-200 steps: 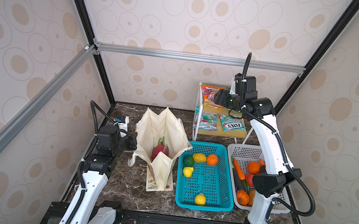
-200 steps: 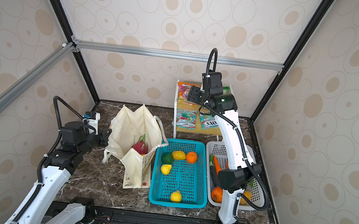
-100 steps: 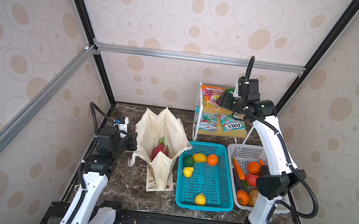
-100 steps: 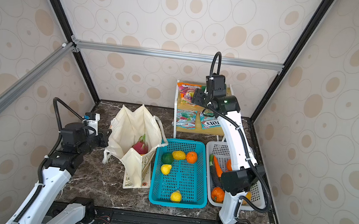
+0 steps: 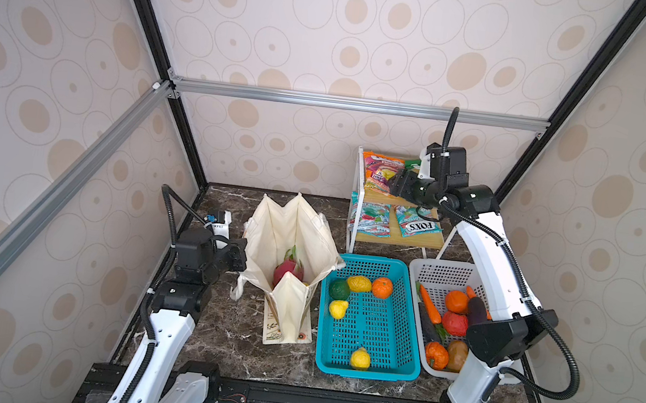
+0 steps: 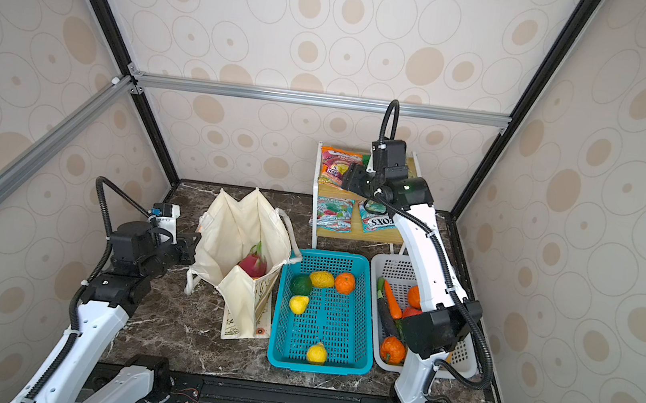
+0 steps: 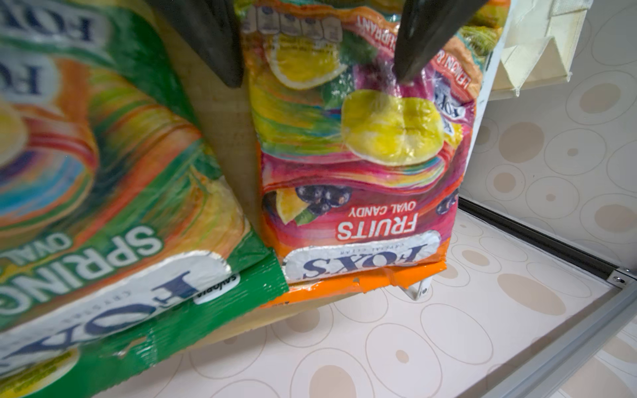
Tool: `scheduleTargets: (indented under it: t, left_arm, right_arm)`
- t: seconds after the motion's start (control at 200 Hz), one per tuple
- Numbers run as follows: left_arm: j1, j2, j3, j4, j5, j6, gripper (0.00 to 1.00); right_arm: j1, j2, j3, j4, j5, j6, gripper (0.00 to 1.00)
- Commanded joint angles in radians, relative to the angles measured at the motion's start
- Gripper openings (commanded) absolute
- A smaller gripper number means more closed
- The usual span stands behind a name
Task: Place the food into the grocery bag and tie it
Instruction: 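Close the right gripper on the top of the Fox's Fruits bag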
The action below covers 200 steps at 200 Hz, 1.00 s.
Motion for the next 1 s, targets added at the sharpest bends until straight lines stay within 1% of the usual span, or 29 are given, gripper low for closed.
scheduleTargets:
  t: [0.0, 0.14, 0.26, 0.435, 0.65, 0.735, 0.87, 0.955, 0.995]
  left_arm:
    - [0.005, -0.007, -0.014, -0.010, 0.016, -0.006, 0.00]
    - [0.005, -0.007, -0.014, -0.008, 0.021, -0.009, 0.00]
    - [0.005, -0.010, -0.014, -0.005, 0.024, -0.011, 0.00]
    - [0.005, -0.007, -0.016, -0.003, 0.030, -0.017, 0.00]
    - [0.005, -0.016, -0.018, -0.013, 0.028, -0.013, 0.00]
    - [0.005, -0.014, -0.020, -0.010, 0.027, -0.012, 0.00]
    - [0.005, -0.012, -0.018, -0.008, 0.029, -0.014, 0.00]
    - [0.005, -0.012, -0.017, -0.004, 0.030, -0.016, 0.00]
    - [0.005, -0.010, -0.019, -0.002, 0.031, -0.018, 0.00]
  right_arm:
    - [-0.004, -0.066, -0.046, 0.019, 0.004, 0.033, 0.73]
    - [-0.007, -0.111, -0.112, 0.049, 0.010, 0.045, 0.75]
    - [-0.011, -0.121, -0.125, 0.066, 0.020, 0.037, 0.77]
    - [-0.024, -0.079, -0.108, 0.084, -0.056, 0.061, 0.69]
    - [-0.030, -0.087, -0.160, 0.139, -0.112, 0.118, 0.68]
    - [-0.031, -0.103, -0.201, 0.168, -0.105, 0.133, 0.70]
    - [-0.034, -0.095, -0.200, 0.139, -0.067, 0.125, 0.70]
    - [-0.036, -0.085, -0.205, 0.148, -0.078, 0.123, 0.67]
    - [-0.036, -0.081, -0.204, 0.153, -0.086, 0.125, 0.63]
